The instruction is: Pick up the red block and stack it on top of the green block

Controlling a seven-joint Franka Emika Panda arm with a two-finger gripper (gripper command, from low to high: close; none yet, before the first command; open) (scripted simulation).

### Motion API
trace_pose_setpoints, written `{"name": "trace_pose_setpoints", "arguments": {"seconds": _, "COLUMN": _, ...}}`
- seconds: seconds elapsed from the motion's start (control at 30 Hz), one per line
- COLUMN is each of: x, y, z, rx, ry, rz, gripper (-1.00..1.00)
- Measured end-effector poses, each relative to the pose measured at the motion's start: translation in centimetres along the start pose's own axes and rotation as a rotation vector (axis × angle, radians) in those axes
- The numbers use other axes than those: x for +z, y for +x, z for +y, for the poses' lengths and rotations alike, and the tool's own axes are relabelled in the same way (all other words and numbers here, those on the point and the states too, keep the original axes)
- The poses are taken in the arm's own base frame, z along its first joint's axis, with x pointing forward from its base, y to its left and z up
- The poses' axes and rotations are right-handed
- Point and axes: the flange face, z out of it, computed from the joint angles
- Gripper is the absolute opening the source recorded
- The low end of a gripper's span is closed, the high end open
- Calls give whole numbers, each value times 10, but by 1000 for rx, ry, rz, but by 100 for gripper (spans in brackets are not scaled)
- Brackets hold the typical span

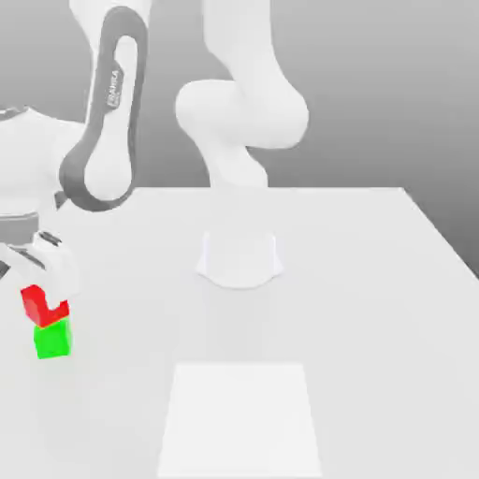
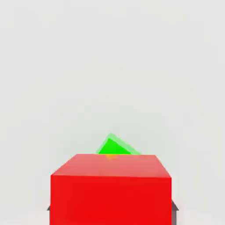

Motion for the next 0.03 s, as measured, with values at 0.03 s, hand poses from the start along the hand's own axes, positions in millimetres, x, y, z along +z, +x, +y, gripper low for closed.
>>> {"name": "trace_pose_setpoints", "arguments": {"seconds": 0.03, "x": 0, "y": 0, "z": 0, "rx": 0, "ry": 0, "rz": 0, "gripper": 100}}
